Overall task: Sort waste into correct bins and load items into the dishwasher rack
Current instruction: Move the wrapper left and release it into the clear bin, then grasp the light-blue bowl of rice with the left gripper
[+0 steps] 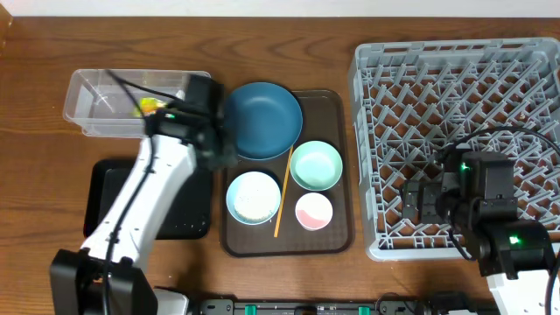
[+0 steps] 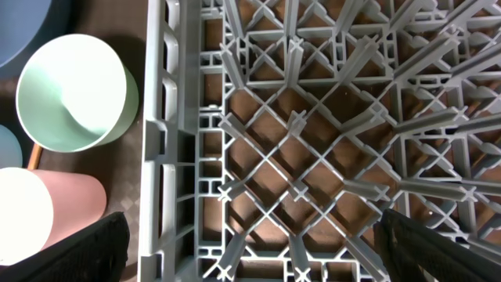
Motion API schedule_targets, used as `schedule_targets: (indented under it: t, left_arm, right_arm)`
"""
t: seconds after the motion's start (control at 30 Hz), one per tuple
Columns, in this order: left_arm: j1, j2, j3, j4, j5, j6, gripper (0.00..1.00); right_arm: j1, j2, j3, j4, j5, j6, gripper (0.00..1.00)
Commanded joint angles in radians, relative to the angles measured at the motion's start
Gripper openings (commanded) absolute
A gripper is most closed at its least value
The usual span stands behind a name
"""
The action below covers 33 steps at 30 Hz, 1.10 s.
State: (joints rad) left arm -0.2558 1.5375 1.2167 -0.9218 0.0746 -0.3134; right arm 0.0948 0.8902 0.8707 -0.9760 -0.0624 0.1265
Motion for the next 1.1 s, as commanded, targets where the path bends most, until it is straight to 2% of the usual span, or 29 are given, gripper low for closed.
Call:
schedule_targets:
  t: [0.0,0.23,0.6,0.9,1.07]
  left_arm:
    - [-0.085,-0.017,-0.014,-0.02,0.013,0.002,0.47]
    - [-0.229,0.006,-0.046,0.0,0.011,-0.002,0.47]
    - [-0.295,0.085,-0.049,0.054,0.014,-0.073,0.47]
    - [-0.351,0.193,-0.05,0.068,0.016,-0.191,0.47]
    - [-0.376,0.248,-0.05,0.075,0.019,-0.201,0.47]
  right_arm:
    - [-0.004,0.009,0.018,-0.001,0.006,0.008,0.99]
    - [-0.004,0.011,0.018,-0.005,0.006,0.008,0.99]
    - [-0.004,0.011,0.018,-0.008,0.006,0.008,0.99]
    - [-0.004,0.011,0.018,-0.008,0.006,0.008,0.99]
    - [-0.004,0.011,0.018,-0.008,0.006,0.008,0.99]
